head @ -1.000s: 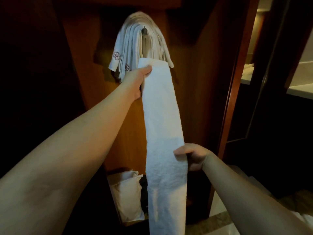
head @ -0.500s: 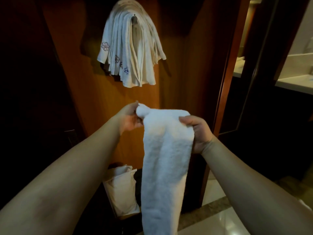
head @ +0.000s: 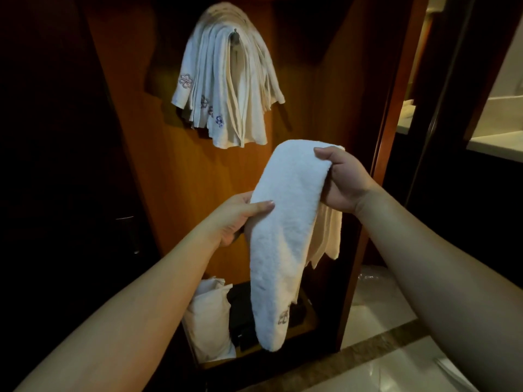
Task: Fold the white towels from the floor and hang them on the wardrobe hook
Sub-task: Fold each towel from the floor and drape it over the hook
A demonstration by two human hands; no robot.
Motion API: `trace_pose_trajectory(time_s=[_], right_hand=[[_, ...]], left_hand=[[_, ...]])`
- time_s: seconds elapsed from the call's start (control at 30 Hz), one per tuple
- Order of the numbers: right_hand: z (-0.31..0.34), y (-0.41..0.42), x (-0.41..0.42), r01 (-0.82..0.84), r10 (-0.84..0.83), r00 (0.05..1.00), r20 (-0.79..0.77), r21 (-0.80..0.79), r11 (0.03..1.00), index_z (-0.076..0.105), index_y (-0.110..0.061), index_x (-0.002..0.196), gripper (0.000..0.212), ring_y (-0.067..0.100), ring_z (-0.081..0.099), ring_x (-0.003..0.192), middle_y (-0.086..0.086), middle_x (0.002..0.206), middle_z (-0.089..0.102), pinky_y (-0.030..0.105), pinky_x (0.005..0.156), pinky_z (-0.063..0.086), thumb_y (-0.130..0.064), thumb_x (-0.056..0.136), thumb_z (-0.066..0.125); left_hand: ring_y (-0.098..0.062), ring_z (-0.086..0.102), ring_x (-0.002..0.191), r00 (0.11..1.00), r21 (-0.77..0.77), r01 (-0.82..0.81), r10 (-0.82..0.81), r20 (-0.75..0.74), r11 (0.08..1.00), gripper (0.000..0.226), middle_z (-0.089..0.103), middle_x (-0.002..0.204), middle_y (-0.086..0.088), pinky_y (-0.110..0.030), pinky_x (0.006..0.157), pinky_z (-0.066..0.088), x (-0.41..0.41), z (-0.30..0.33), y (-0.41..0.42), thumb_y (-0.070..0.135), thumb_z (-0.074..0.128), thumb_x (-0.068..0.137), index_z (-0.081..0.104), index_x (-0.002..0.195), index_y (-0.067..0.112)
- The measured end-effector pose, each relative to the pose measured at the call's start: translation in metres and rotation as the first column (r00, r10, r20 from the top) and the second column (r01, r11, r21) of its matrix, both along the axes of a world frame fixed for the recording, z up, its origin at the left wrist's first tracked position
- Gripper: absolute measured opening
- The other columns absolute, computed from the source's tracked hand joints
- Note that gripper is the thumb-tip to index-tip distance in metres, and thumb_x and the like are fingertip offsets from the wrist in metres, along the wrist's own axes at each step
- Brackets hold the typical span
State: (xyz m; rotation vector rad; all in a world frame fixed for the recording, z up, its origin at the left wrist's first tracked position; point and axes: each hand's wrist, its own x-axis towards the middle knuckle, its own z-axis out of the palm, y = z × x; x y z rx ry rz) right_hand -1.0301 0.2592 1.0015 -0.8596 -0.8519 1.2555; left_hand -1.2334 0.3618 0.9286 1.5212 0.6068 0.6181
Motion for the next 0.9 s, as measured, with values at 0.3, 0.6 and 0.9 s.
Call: trace_pose_trajectory(time_s=[0.3, 0.6, 0.9], right_hand=[[0.016, 0.006, -0.012, 0.045, -0.045, 0.999, 0.007, 0.022, 0.999, 0.047, -0.014, 0.142, 0.042, 0.028, 0.072, 0.110, 0.013, 0.123, 0.072, 0.039, 0.077, 0.061, -0.033, 0.105, 0.043], [0.065, 0.026, -0.052, 0.124, -0.130, 0.971, 0.199, 0.045, 0.991, 0.054, -0.019, 0.119, 0.026, 0.038, 0.063, 0.113, 0.020, 0.121, 0.063, 0.061, 0.086, 0.054, -0.037, 0.102, 0.051], [0.111, 0.021, -0.084, 0.292, -0.292, 0.935, 0.200, 0.032, 0.956, 0.035, -0.015, 0.150, 0.069, 0.041, 0.053, 0.123, 0.020, 0.138, 0.052, 0.064, 0.097, 0.049, -0.047, 0.094, 0.058]], left_hand=[[-0.007, 0.063, 0.089, 0.844, 0.307, -0.511, 0.537, 0.000, 0.803, 0.026, 0.064, 0.106, 0.012, -0.015, 0.061, 0.046, 0.019, 0.014, -0.023, 0.042, 0.068, 0.093, 0.056, 0.112, 0.031], [-0.014, 0.066, 0.113, 0.941, 0.160, -0.227, 0.174, 0.292, 0.961, 0.088, 0.072, 0.118, 0.004, -0.030, 0.100, 0.049, 0.037, 0.012, -0.110, 0.083, 0.018, 0.079, 0.064, 0.121, 0.021], [-0.014, 0.014, 0.153, 0.885, -0.025, -0.352, 0.342, 0.317, 0.936, 0.151, 0.016, 0.167, 0.006, -0.032, 0.115, 0.014, 0.057, 0.030, -0.103, 0.113, 0.023, 0.030, 0.018, 0.159, 0.034]])
